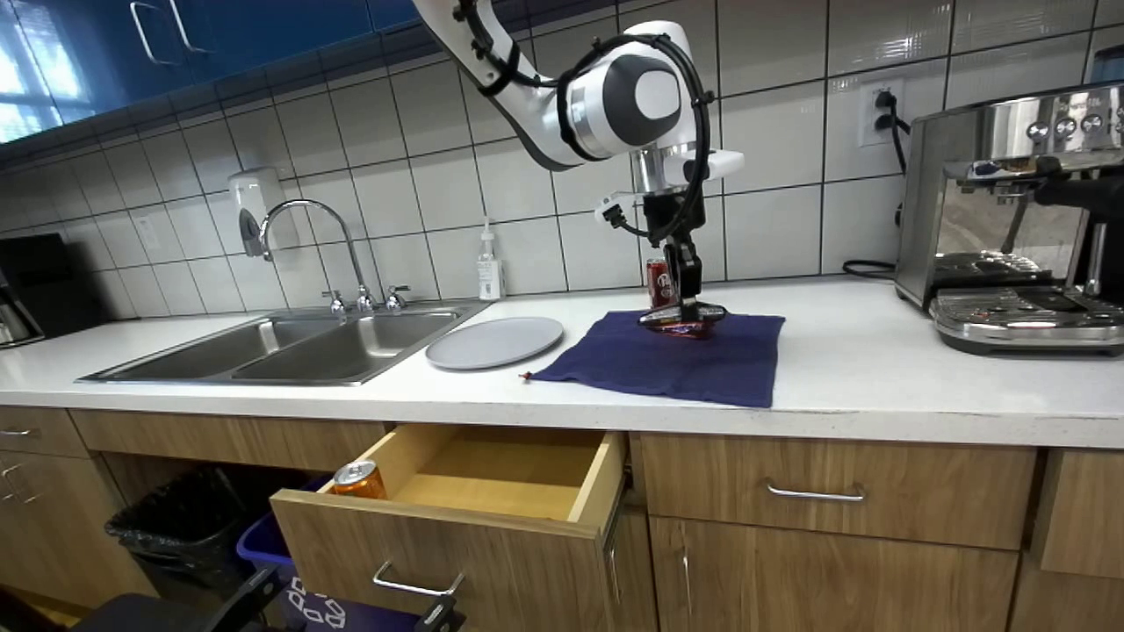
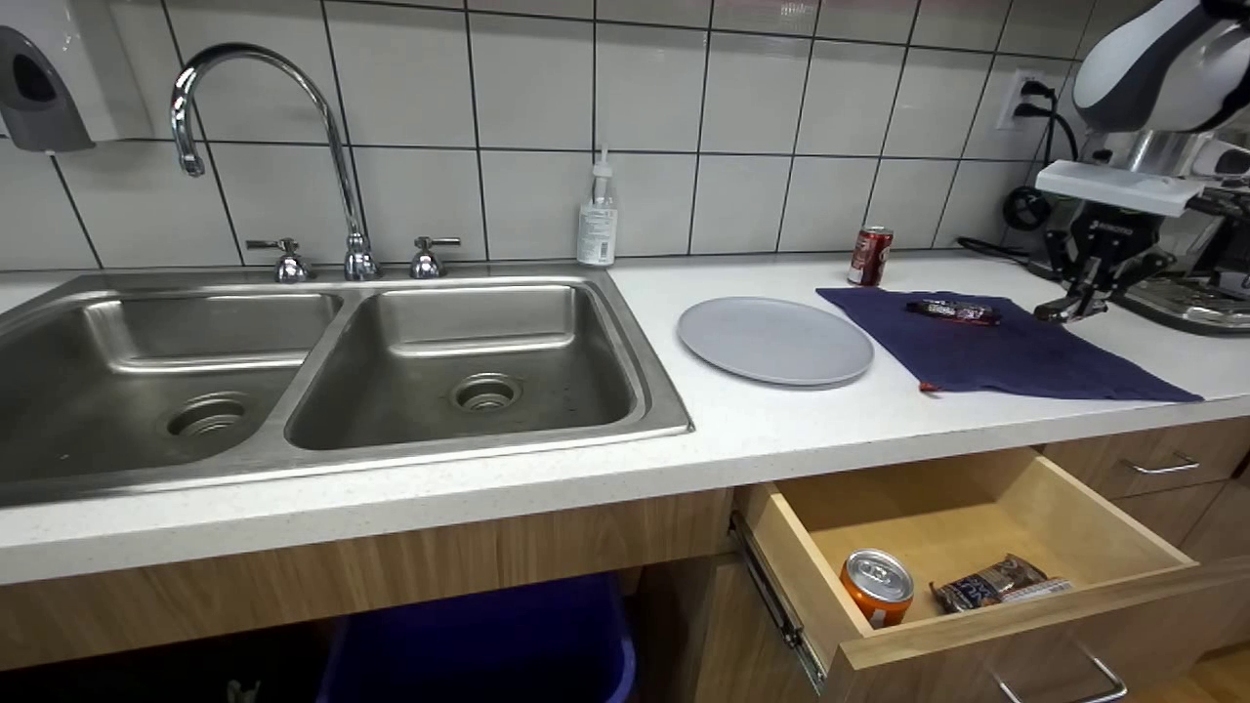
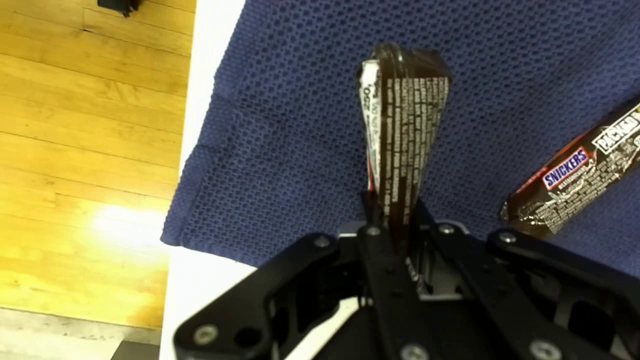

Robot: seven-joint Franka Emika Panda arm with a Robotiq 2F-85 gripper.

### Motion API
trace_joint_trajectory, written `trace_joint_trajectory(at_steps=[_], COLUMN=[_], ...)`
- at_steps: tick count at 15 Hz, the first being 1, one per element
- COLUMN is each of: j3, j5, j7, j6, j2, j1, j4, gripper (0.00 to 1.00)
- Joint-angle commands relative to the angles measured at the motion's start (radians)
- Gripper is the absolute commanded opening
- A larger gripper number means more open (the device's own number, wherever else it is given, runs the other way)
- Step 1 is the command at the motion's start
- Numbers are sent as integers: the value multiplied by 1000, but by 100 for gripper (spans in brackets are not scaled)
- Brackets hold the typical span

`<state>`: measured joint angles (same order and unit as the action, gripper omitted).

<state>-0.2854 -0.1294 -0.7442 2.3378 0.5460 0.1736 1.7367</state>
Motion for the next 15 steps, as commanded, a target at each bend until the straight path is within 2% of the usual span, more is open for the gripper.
trace_joint_trajectory(at_steps=[1, 15], j3=[-2, 21], j5=[41, 89], j7=[27, 55], j6=[49, 137], j2=[-116, -357], j1=[-29, -81], j4=[151, 497], gripper=[4, 4])
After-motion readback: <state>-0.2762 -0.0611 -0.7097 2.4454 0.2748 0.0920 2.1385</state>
